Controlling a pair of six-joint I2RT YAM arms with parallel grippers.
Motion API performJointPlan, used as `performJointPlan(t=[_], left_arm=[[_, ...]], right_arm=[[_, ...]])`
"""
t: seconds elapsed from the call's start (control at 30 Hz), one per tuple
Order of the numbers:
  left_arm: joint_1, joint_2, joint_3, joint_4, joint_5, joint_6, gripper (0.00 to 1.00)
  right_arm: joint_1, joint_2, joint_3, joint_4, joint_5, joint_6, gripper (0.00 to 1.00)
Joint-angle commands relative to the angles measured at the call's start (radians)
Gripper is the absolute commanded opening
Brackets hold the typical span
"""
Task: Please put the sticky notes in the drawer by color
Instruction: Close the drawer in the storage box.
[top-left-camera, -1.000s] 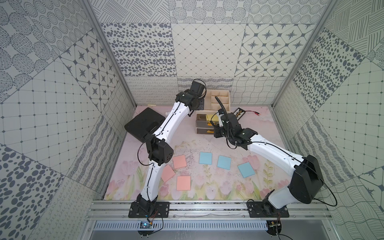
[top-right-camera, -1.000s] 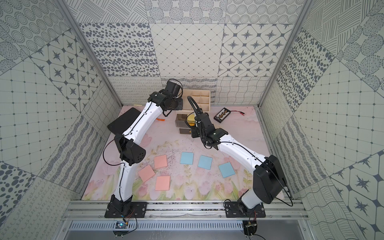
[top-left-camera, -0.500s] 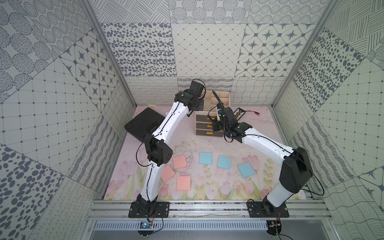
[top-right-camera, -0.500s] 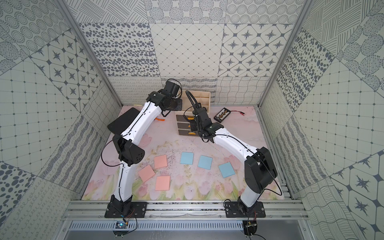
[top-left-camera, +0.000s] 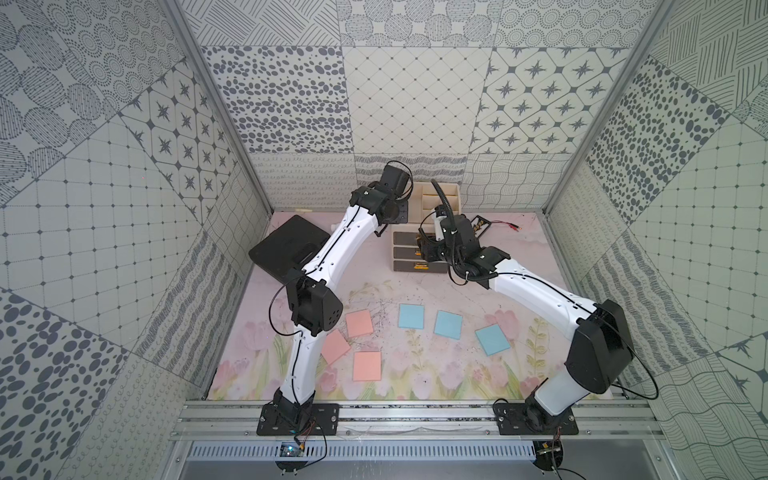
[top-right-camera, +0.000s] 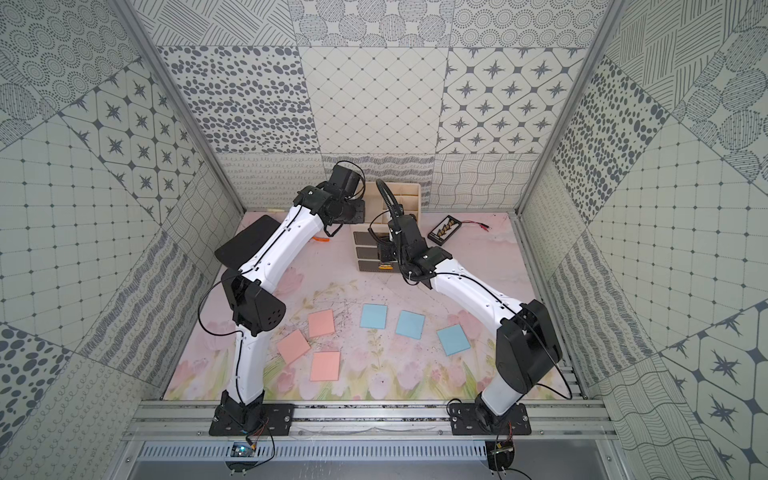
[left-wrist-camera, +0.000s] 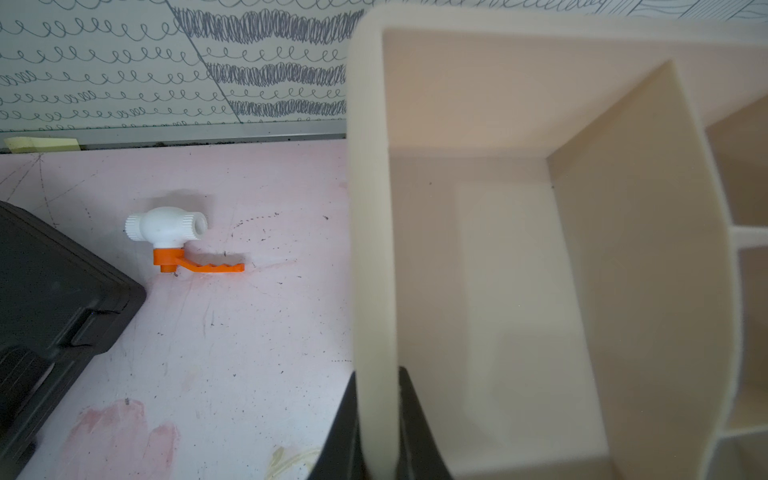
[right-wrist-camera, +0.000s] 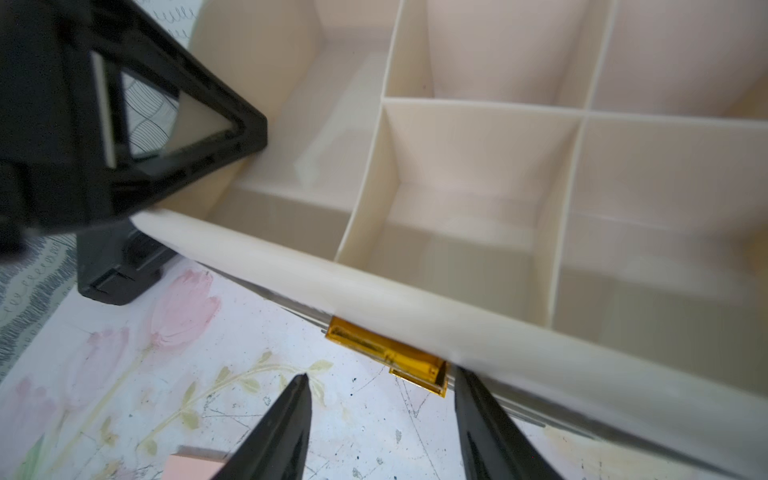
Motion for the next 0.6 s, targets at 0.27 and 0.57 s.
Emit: performJointPlan(t=[0.27, 0.57], left_arm=[[-0.025, -0.129, -0.205, -0.014, 0.07, -0.114, 0.22], [-0.025, -0.194, -0.304, 0.053, 0.099, -0.106, 0.25]], right_arm=[[-0.003, -0.236, -0.572, 0.749, -0.119, 0.596, 0.52], [0.073, -0.174, -0.724, 1.085, 0.093, 0.72, 0.48]])
